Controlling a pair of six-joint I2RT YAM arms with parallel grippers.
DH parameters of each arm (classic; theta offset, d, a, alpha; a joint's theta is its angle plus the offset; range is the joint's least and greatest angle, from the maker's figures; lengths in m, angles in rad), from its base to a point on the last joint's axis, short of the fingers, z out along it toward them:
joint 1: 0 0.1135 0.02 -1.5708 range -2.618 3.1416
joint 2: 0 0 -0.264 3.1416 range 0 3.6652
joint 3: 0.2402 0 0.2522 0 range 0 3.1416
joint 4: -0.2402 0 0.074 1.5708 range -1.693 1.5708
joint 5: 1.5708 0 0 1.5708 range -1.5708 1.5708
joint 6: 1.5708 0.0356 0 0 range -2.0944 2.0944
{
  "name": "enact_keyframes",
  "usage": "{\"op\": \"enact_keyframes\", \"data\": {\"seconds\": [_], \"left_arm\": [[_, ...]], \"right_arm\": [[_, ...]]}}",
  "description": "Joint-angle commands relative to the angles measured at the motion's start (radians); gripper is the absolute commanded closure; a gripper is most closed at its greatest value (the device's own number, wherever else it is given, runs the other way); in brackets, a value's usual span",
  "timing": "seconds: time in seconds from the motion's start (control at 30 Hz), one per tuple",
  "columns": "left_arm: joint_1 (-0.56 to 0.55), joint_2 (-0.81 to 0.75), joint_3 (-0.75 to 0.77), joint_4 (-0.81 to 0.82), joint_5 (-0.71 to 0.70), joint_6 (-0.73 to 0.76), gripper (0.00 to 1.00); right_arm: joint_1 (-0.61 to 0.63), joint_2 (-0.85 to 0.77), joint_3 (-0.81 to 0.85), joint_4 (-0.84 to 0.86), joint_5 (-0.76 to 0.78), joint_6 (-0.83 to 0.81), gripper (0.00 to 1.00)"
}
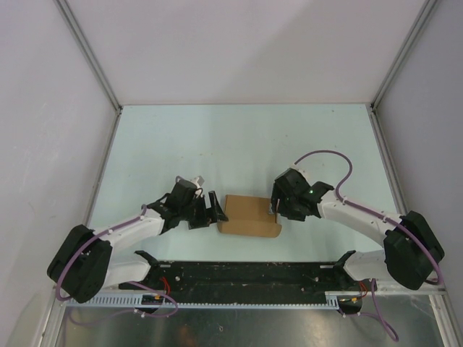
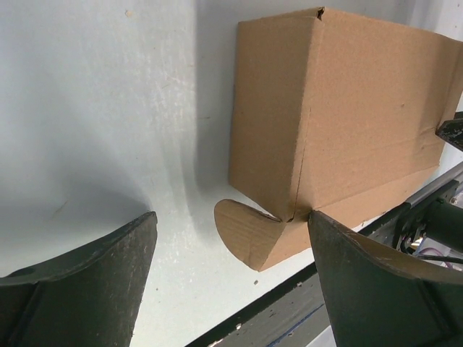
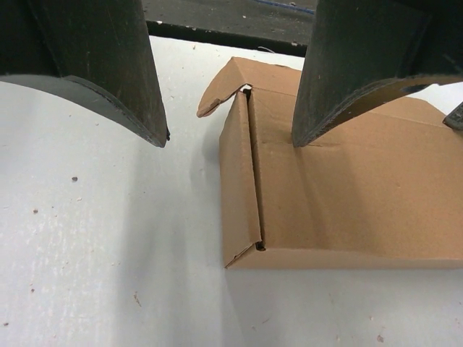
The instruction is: Fold the paper box
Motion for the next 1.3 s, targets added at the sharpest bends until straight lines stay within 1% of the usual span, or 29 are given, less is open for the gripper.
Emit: {"op": "enact_keyframes", "data": {"seconds": [0.0,0.07,0.3,0.4,0.57,0.7,0.93,1.07,1.27], "left_arm": [[-0.004,0.018,0.004,0.011,-0.031,0.01,0.1],[-0.004,0.01,0.005,0.011,-0.02,0.01,0.1],[-0.004,-0.125,0.028,0.011,0.018,-0.002,0.11],[-0.004,-0.154,0.048,0.011,0.026,-0.004,0.11],[-0.004,-0.111,0.076,0.008,-0.022,0.011,0.11],[-0.004,-0.033,0.096,0.006,-0.078,0.039,0.12],[-0.004,0.007,0.102,0.005,-0.15,0.068,0.22],[-0.004,0.027,0.097,0.006,-0.158,0.08,0.24],[-0.004,0.05,0.085,0.008,-0.16,0.087,0.25]], "right_arm": [[0.008,0.012,-0.01,-0.012,0.049,0.003,0.25],[0.008,0.012,-0.01,-0.012,0.046,0.0,0.25],[0.008,-0.03,-0.01,-0.006,0.03,-0.001,0.25],[0.01,-0.043,-0.01,0.0,0.017,-0.006,0.25],[0.016,-0.063,-0.01,-0.014,0.024,0.0,0.25],[0.037,-0.07,-0.014,-0.011,0.04,0.012,0.25],[0.048,-0.061,-0.045,0.021,0.043,0.025,0.25],[0.05,-0.043,-0.054,0.029,0.049,0.028,0.25],[0.054,-0.017,-0.059,0.037,0.052,0.029,0.25]]}}
